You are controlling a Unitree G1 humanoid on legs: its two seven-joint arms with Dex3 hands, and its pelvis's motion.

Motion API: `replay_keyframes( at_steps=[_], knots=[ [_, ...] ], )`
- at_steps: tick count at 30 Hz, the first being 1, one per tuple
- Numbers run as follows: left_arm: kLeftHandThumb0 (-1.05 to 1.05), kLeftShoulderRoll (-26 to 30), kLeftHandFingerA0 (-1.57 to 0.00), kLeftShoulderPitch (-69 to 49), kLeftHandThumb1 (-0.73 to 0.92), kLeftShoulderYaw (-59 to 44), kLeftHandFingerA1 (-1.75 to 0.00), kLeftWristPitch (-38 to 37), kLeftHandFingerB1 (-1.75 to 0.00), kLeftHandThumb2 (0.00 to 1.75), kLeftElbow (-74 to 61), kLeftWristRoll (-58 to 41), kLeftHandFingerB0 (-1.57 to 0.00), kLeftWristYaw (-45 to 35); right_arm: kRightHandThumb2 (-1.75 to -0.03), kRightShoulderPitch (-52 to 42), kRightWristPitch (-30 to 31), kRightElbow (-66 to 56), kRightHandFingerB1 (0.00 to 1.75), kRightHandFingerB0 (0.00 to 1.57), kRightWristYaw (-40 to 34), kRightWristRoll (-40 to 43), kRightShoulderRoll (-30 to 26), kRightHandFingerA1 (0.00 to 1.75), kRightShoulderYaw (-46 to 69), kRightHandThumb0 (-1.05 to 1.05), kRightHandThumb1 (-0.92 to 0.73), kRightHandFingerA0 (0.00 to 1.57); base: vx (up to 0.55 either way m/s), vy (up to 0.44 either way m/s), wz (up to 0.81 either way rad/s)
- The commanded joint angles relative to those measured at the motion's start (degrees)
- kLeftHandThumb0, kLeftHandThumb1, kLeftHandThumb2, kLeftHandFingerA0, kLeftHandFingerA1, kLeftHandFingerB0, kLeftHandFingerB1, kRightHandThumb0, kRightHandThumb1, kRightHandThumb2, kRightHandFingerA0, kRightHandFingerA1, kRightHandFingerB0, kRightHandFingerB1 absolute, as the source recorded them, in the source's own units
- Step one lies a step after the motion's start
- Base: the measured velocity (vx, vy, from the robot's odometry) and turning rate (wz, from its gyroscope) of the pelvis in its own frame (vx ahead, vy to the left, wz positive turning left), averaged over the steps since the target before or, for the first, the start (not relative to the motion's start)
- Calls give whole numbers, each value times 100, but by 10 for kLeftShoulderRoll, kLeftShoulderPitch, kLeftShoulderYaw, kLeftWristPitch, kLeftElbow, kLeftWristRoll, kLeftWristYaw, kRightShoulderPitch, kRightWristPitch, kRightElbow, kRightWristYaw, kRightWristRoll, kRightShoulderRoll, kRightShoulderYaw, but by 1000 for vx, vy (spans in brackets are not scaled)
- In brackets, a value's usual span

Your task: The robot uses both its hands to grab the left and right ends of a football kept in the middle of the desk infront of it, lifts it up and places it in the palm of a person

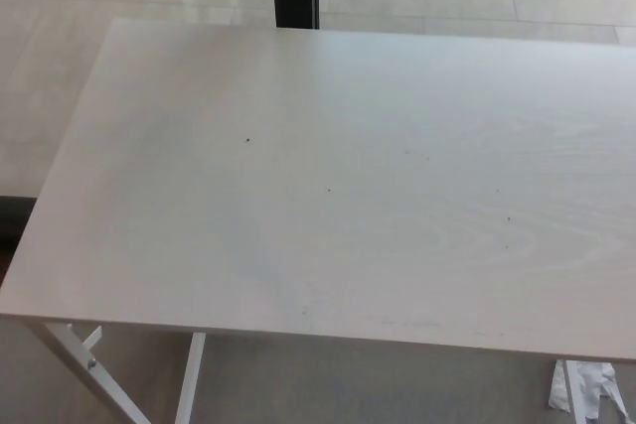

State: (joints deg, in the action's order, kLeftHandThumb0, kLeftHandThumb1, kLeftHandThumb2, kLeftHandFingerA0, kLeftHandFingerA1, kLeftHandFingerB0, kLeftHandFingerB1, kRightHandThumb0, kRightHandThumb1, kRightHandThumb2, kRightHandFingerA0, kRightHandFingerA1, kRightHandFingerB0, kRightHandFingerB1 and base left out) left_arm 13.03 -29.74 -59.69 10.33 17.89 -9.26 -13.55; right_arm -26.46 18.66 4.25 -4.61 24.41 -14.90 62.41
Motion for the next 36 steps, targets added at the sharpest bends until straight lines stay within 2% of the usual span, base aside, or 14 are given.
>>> replay_keyframes(
  at_steps=[1, 2, 7, 9, 13, 14, 15, 18, 19, 20, 21, 24, 34, 36],
  knots=[
    [-73, -36, -31, -59, 62, -85, -65, -166, -40, 98, 84, -96, -5, -11, -66, -50, -46, 78, 86, 12, 7, 41, 27, 161, 64, -57, -82, 66, 0, 0, 0],
    [-79, -4, -38, -40, 62, -55, -62, -161, -39, 95, 150, -71, -8, -19, -98, -41, 26, 43, 73, 26, -28, 49, 25, 125, 58, -62, -66, 81, 0, 0, 0],
    [-74, 90, -36, 43, 60, 59, -61, -108, -44, 92, 220, 8, -11, -21, -61, 74, 136, 31, 83, 43, -141, 56, -31, 175, 56, -47, -70, 115, 0, 0, 0],
    [-71, 79, -26, 85, 59, 80, -64, -48, -46, 93, 161, -6, -11, 3, -62, 182, 168, 89, 143, 42, -193, 82, -87, 175, 74, -47, -77, 65, 0, 0, 0],
    [-70, 40, -35, 84, 62, 98, -67, -15, -48, 96, 103, -18, -12, 14, -53, 269, 150, 160, 102, 9, -239, 86, -118, 162, 98, -47, -89, 39, 0, 0, 0],
    [-70, 28, -29, 77, 62, 105, -65, -1, -48, 94, 94, -23, -10, 8, -99, 275, 153, 179, 86, 47, -237, 85, -123, 122, 100, -54, -65, 83, 0, 0, 0],
    [-72, 33, -28, 63, 64, 124, -64, 31, -48, 96, 85, -18, -10, -17, -61, 265, 145, 197, 121, 55, -223, 71, -127, 175, 91, -50, -71, 89, 0, 0, 0],
    [-68, 80, -35, 31, 75, 180, -63, 62, -39, 62, 122, 9, -24, -73, -60, 200, 113, 169, 97, 34, -158, 35, -105, 175, 63, -44, -69, 96, 0, 0, 0],
    [-70, 88, -40, 18, 61, 190, -66, 56, -48, 93, 124, 16, -16, -71, -92, 181, 79, 180, 74, 39, -129, 21, -101, 138, 50, -44, -51, 123, 30, -7, 6],
    [-71, 97, -38, 15, 63, 200, -65, 49, -47, 95, 138, 19, -12, -64, -60, 166, 54, 199, 55, 21, -95, 18, -103, 158, 41, -46, -69, 65, 0, 0, 0],
    [-73, 106, -29, 18, 63, 197, -63, 32, -47, 94, 169, 13, -9, -53, -84, 134, 19, 234, 47, 8, -43, 3, -111, 103, 20, -61, -59, 48, 0, 0, 0],
    [-77, 117, -38, 18, 76, 197, -58, 13, -38, 63, 198, -7, -20, -53, -61, 108, -13, 275, 34, 5, -7, -1, -127, 102, -6, -60, -73, 21, 0, 0, 0],
    [-79, 104, -56, 38, 59, 176, -60, -61, -50, 97, 220, -42, -30, -56, -88, 48, -63, 290, 43, 16, 161, 0, -155, 63, -88, -71, -56, 41, 0, 0, 0],
    [-73, 102, -68, 50, 66, 175, -49, -48, -37, 60, 217, -49, -42, -54, -61, 37, -73, 282, 32, 23, 174, -11, -162, 59, -107, -65, -68, 54, 0, 0, 0]
  ],
)
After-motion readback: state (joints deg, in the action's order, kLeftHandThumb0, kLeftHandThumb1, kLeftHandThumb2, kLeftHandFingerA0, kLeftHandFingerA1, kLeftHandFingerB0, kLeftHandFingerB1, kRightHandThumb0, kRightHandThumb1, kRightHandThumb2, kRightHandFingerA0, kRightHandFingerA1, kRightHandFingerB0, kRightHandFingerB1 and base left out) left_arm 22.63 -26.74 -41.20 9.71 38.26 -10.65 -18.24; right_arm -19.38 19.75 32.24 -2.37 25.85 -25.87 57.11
